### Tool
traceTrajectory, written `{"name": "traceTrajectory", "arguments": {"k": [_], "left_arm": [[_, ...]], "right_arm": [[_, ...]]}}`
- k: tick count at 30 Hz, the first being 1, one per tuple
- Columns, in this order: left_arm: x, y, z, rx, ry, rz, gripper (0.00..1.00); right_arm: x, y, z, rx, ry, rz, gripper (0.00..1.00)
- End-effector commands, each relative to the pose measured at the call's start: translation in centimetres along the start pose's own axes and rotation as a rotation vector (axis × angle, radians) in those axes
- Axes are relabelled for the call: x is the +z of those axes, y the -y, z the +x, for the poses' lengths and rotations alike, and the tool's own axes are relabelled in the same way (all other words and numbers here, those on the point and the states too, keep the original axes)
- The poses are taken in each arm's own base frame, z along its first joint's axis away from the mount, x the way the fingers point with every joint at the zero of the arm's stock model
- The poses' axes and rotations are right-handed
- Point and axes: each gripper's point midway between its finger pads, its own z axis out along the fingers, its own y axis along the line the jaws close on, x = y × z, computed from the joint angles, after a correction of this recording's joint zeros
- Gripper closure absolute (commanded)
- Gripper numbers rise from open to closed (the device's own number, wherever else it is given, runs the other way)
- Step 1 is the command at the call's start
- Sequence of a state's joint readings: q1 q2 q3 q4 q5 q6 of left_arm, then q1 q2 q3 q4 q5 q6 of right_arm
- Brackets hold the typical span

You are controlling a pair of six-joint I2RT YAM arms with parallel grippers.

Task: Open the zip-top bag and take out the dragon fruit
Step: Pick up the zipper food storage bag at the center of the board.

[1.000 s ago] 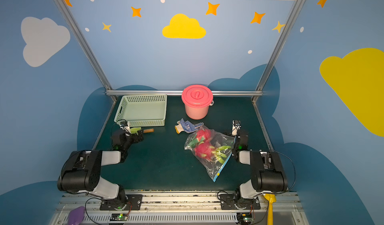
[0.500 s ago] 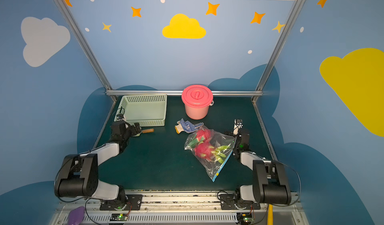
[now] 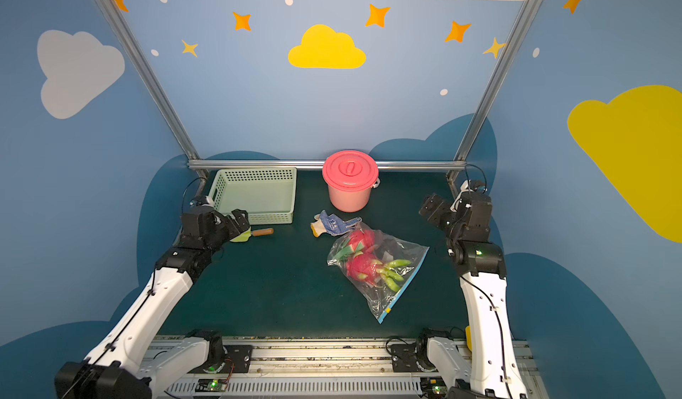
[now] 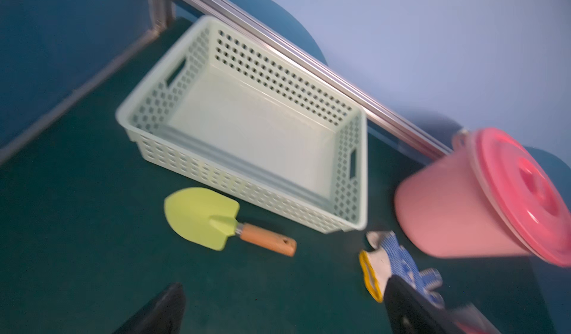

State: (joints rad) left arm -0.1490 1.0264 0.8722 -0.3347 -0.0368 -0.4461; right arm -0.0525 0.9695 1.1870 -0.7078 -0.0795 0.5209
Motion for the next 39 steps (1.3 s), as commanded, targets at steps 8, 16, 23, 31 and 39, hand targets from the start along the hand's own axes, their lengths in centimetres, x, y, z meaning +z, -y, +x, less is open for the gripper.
{"name": "traceTrajectory", "arguments": {"k": [8,16,23,31,39], "left_arm": [[-5.6,6.5,12.0,0.29,-0.389,0.194,0.0],[-6.7,9.1,15.9,0.383,-0.436,0.308,0.0],[-7.5,10.1,16.6,0.427,-0.416,0.334,0.01],[-7.7,11.1,17.2,0.443,-0.408,0.364,0.03],[-10.3,14.5,18.9,0.663,-0.279,0.607,0.02]], "right_arm": [[-11.7,3.5,18.3,0.313,-0.666,0.124,0.03],[-8.9,2.9,21.2,0.339,-0.674,-0.046,0.14],[-4.2,3.6,23.3,0.387,-0.673,-0.118,0.48],[-0.4,3.7,23.6,0.38,-0.667,-0.142,0.54],[0.3,1.4,21.7,0.39,-0.644,-0.157,0.84]]}}
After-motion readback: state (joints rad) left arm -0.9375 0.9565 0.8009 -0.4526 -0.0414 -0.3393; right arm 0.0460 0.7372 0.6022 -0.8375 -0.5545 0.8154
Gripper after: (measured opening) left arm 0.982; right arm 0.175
